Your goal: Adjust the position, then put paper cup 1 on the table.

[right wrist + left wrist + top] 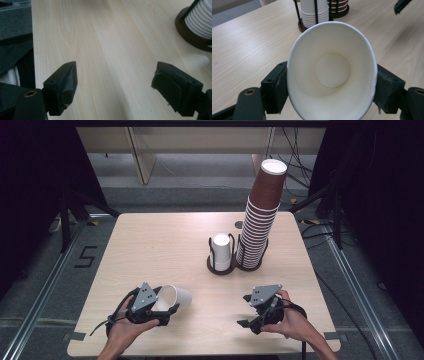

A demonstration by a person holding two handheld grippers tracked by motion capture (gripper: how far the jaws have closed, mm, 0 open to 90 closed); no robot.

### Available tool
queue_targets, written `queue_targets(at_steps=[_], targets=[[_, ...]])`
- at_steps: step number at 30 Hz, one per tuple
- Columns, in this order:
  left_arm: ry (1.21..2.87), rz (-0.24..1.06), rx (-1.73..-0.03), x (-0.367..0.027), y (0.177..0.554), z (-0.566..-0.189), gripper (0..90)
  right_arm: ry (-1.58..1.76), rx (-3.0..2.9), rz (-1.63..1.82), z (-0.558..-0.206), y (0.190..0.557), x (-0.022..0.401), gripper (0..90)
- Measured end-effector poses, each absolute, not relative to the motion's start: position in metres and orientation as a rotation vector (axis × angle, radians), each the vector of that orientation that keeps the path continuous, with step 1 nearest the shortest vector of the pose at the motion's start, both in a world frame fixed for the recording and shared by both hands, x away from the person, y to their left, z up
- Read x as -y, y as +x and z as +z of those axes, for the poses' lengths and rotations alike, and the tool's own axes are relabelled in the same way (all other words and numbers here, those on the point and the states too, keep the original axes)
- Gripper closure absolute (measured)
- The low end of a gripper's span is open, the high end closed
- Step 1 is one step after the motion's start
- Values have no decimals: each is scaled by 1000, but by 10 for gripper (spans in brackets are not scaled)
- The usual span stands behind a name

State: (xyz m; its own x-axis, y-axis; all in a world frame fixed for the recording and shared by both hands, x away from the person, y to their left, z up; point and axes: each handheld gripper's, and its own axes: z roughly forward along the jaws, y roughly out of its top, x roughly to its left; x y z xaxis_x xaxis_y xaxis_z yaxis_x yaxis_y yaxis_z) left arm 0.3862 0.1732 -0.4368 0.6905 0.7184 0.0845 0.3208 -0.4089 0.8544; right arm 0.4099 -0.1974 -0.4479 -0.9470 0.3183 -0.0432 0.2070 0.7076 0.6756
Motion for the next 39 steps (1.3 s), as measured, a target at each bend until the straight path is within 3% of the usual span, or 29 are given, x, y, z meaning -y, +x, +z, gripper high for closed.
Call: queue_targets(at_steps=[21,39], targets=[[2067,608,-897,-183,438,-426,245,515,-2745,1053,-458,404,222,191],[2189,628,-1063,-187,513,-415,245,526,-2758,1022,-462,404,224,197]])
